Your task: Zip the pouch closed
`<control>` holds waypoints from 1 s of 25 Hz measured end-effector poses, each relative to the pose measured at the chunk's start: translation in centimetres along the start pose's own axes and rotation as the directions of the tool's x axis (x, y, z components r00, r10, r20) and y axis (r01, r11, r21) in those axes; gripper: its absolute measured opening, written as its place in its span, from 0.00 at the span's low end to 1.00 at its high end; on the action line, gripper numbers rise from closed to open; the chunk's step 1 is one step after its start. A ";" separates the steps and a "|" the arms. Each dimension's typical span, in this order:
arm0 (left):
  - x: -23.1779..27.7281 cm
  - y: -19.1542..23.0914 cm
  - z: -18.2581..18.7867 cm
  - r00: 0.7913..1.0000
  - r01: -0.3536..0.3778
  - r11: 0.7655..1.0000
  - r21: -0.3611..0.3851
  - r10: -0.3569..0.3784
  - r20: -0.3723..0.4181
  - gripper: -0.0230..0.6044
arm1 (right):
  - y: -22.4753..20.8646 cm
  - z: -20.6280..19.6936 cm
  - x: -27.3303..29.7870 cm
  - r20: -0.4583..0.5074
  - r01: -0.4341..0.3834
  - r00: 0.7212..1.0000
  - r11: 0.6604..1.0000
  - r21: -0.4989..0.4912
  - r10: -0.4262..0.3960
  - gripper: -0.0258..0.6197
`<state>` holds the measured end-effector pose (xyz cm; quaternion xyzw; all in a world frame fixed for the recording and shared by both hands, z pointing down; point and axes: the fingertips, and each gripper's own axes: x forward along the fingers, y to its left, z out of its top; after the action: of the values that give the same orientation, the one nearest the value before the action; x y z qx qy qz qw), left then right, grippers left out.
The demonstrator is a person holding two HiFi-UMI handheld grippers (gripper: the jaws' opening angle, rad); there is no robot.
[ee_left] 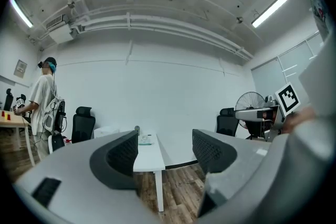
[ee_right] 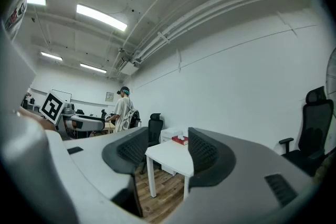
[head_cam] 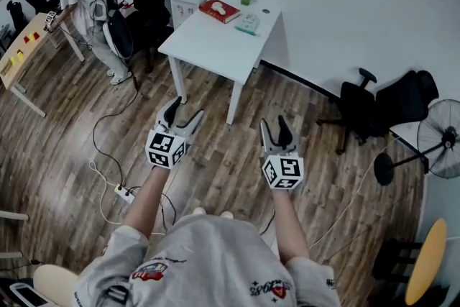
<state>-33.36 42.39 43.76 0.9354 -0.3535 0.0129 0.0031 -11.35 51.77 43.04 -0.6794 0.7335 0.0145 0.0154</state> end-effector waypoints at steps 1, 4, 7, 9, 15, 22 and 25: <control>0.0 0.1 0.2 1.000 0.001 1.000 -0.009 0.000 0.004 0.54 | -0.2 0.2 0.0 0.022 0.008 1.000 1.000 -0.004 -0.008 0.43; 0.0 0.4 0.3 1.000 0.003 0.999 -0.046 -0.003 0.014 0.63 | -1.0 0.5 0.0 0.065 0.060 0.996 0.998 -0.004 -0.059 0.65; -0.2 0.4 0.1 1.000 0.004 0.999 -0.052 -0.003 0.023 0.67 | -1.8 0.0 -0.4 0.064 0.100 0.993 0.995 0.002 -0.100 0.75; -0.3 0.3 0.1 1.000 0.002 0.999 -0.052 0.000 0.028 0.67 | -2.3 -0.2 -0.6 0.060 0.107 0.992 0.994 0.004 -0.107 0.77; 0.6 -0.2 -1.1 1.000 -0.001 0.997 -0.080 0.002 0.005 0.69 | -3.4 -0.5 -0.8 0.056 0.100 0.993 0.995 0.008 -0.100 0.78; 0.8 -2.1 -2.5 1.000 0.008 0.995 -0.100 -0.009 -0.003 0.69 | -4.7 -1.1 -2.0 0.058 0.074 0.995 0.997 0.026 -0.075 0.78; 1.5 -3.2 -2.0 1.000 -0.001 0.996 -0.092 0.001 0.001 0.69 | -6.2 -1.5 -2.5 0.051 0.064 0.997 0.997 0.036 -0.065 0.78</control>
<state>-30.15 43.77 45.85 0.9340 -0.3544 -0.0038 0.0458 -4.99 53.70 44.66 -0.7017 0.7106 0.0189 0.0468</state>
